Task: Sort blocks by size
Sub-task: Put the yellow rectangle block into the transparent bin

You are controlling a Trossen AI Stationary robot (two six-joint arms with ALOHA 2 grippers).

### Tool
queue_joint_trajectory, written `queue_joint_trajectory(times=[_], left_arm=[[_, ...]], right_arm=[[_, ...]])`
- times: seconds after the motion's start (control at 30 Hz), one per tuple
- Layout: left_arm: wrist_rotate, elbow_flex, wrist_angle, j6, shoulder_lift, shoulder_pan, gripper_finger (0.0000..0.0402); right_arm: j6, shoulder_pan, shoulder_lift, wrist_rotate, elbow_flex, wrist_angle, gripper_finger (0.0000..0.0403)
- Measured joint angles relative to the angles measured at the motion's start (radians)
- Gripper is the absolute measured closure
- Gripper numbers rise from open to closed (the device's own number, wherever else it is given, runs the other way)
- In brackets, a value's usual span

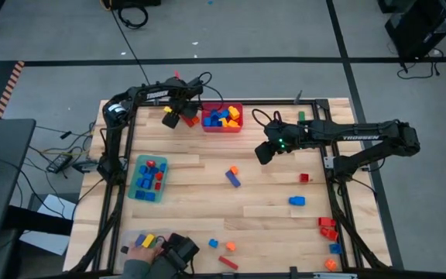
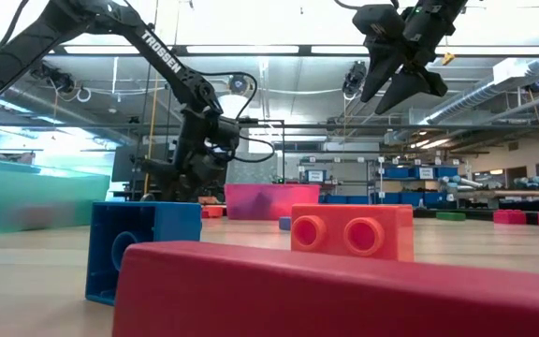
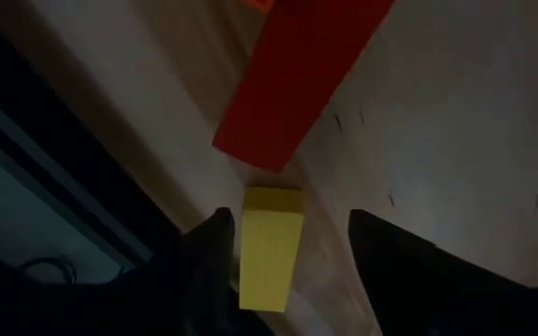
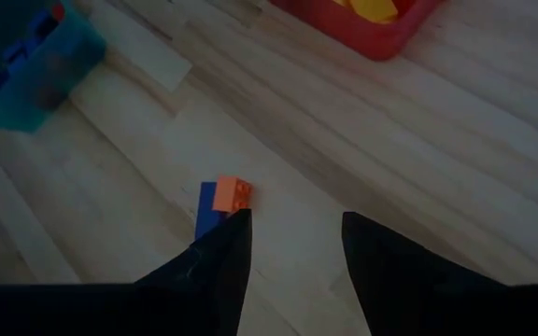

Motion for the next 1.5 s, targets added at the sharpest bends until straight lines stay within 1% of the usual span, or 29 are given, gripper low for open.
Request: queue_joint_trajectory(times=[0.23,0.4,0.87,0.97,1.2,1.33,1.5], left_arm=[[0.005,0.000,-0.020,-0.001,0.000,0.030,0.0193],[0.027,0.000,-0.036,0.000,0.000,0.052,0.0198],[0.060,0.000,0.007,0.026,0.001,0.053,0.0200],[0.051,0.000,0.012,0.026,0.003,0.053,0.0200],[0.064,0.000,0.007,-0.076,0.004,0.052,0.0200],[0.067,0.005,-0.014,-0.085,0.005,0.052,0.0200],[0.070,0.056,-0.050,-0.123,0.007,0.052,0.0200]], right_arm=[[0.004,0.000,0.000,-0.002,0.000,0.000,0.0222],[0.004,0.000,0.000,-0.002,0.000,0.000,0.0222],[0.002,0.000,0.000,-0.002,0.000,0.000,0.0222],[0.001,0.000,0.000,-0.001,0.000,0.000,0.0222],[-0.004,0.000,0.000,-0.001,0.000,0.000,0.0222],[-0.010,0.000,0.000,-0.002,0.000,0.000,0.0222],[-0.028,-0.008,0.000,-0.008,0.000,0.000,0.0222]])
